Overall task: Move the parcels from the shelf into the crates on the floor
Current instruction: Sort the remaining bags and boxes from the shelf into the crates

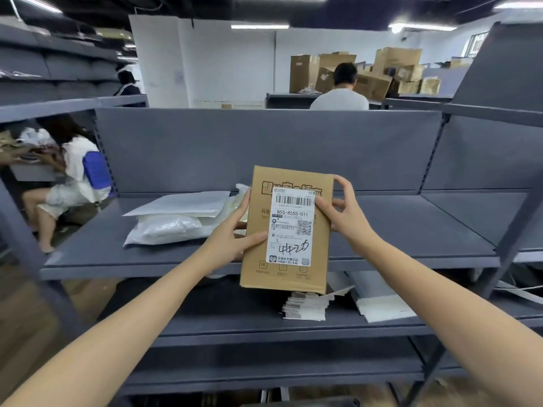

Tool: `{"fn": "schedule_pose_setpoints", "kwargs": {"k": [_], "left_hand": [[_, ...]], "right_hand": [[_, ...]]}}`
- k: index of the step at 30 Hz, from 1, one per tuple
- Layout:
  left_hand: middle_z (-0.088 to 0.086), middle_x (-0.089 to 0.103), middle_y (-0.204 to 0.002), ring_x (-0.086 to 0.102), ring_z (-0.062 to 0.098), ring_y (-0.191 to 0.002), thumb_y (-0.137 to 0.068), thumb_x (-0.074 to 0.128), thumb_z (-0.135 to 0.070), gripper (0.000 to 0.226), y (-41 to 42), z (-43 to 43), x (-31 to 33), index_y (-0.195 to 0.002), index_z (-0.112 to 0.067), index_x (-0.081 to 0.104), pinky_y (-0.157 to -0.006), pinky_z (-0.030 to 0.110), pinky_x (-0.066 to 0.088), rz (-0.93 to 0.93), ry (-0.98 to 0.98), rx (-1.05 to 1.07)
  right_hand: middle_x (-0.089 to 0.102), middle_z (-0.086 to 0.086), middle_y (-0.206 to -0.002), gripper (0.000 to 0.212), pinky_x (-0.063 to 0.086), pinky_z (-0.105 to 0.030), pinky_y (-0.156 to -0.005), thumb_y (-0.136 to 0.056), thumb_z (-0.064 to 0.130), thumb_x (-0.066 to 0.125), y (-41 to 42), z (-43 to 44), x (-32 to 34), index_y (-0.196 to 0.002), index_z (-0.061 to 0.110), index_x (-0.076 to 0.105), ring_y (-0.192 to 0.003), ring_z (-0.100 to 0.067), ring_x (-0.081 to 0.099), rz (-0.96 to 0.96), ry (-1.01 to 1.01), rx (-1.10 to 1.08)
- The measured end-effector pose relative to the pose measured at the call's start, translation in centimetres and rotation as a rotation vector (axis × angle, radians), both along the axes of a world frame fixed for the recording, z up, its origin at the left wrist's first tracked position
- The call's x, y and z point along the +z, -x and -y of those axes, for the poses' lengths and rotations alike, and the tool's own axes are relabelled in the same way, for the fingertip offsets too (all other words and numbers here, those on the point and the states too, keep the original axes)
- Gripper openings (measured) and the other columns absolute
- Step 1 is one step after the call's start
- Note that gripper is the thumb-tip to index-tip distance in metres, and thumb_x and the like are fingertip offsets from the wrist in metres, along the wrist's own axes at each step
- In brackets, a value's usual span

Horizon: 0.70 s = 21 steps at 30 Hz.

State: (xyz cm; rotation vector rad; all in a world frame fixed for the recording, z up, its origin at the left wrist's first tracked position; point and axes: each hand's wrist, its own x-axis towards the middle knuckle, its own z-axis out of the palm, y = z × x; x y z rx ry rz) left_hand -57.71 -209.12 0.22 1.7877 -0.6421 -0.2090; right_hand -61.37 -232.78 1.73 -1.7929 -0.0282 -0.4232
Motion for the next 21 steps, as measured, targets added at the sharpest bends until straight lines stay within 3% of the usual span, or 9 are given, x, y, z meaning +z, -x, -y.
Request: {"fn": "schedule_pose_setpoints", "kwargs": {"k": [2,4,7,9,11,13,16,18,21], "left_hand": [[-0.006,0.041,-0.142,0.057,0.0,-0.103,-0.088,0.064,-0.022,0.086,0.2,-0.6,0.0,-0.142,-0.056,0.006,-0.058,0.016,0.053,-0.038,0.03,0.043],[-0.012,0.044,-0.141,0.055,0.002,-0.11,-0.088,0.063,-0.026,0.088,0.2,-1.2,-0.1,-0.144,-0.053,0.0,-0.063,0.014,0.053,-0.019,0.055,0.131],[-0.026,0.043,-0.13,0.049,-0.005,-0.107,-0.09,0.061,-0.027,0.094,0.4,-1.9,-0.4,-0.146,-0.045,-0.012,-0.074,0.01,0.046,-0.002,0.12,0.265],[-0.02,0.044,-0.125,0.048,0.002,-0.111,-0.089,0.061,-0.026,0.099,0.8,-2.2,-0.8,-0.143,-0.043,-0.02,-0.085,0.022,0.047,-0.022,0.139,0.315],[-0.009,0.047,-0.134,0.048,0.014,-0.121,-0.087,0.064,-0.028,0.104,1.3,-2.7,-1.4,-0.14,-0.045,-0.025,-0.088,0.035,0.051,-0.073,0.152,0.339],[-0.006,0.046,-0.141,0.051,0.019,-0.123,-0.085,0.066,-0.031,0.108,1.7,-3.2,-1.8,-0.139,-0.046,-0.026,-0.092,0.042,0.052,-0.107,0.139,0.349],[-0.012,0.043,-0.139,0.044,0.012,-0.127,-0.083,0.069,-0.031,0.111,2.2,-4.2,-1.5,-0.144,-0.039,-0.024,-0.107,0.038,0.039,0.043,-0.016,0.387],[-0.006,0.037,-0.138,0.037,0.01,-0.127,-0.082,0.07,-0.032,0.108,2.4,-5.0,-0.9,-0.146,-0.037,-0.017,-0.108,0.032,0.032,0.177,-0.136,0.467],[0.001,0.034,-0.145,0.033,0.011,-0.133,-0.084,0.066,-0.037,0.085,2.7,-6.0,0.4,-0.148,-0.04,0.01,-0.11,0.031,0.03,0.218,-0.266,0.483]], "right_hand": [[0.056,-0.005,-0.129,0.067,0.057,-0.024,-0.064,-0.088,0.038,0.061,0.0,-0.9,-0.5,-0.137,0.051,0.018,-0.111,-0.018,0.06,-0.008,-0.003,0.022],[0.051,0.001,-0.136,0.072,0.054,-0.022,-0.075,-0.087,0.041,0.061,0.2,-1.7,-1.4,-0.138,0.057,0.013,-0.117,-0.011,0.056,-0.027,0.045,0.078],[0.047,0.015,-0.137,0.072,0.046,-0.009,-0.087,-0.09,0.034,0.061,0.9,-3.3,-2.9,-0.144,0.047,0.016,-0.118,0.004,0.05,-0.021,0.145,0.165],[0.042,0.021,-0.141,0.07,0.046,-0.012,-0.09,-0.09,0.034,0.06,1.1,-3.8,-3.5,-0.145,0.045,0.019,-0.12,0.006,0.048,0.002,0.166,0.193],[0.046,0.02,-0.138,0.066,0.05,-0.018,-0.088,-0.09,0.034,0.059,1.2,-4.1,-3.7,-0.144,0.043,0.022,-0.12,0.002,0.05,-0.008,0.134,0.21],[0.051,0.014,-0.134,0.061,0.051,-0.016,-0.083,-0.092,0.029,0.057,1.0,-4.1,-3.9,-0.144,0.036,0.027,-0.115,-0.001,0.054,-0.032,0.107,0.227],[0.055,0.009,-0.132,0.054,0.049,-0.011,-0.082,-0.093,0.021,0.057,0.9,-4.1,-3.8,-0.142,0.031,0.036,-0.109,0.002,0.057,-0.049,0.116,0.262],[0.056,0.014,-0.128,0.049,0.048,-0.009,-0.081,-0.092,0.017,0.058,1.2,-3.6,-3.6,-0.135,0.034,0.041,-0.103,0.008,0.057,-0.074,0.146,0.301],[0.057,0.022,-0.122,0.046,0.047,-0.01,-0.087,-0.091,0.018,0.06,2.0,-2.7,-3.6,-0.125,0.044,0.044,-0.103,0.012,0.057,-0.122,0.201,0.38]]}}
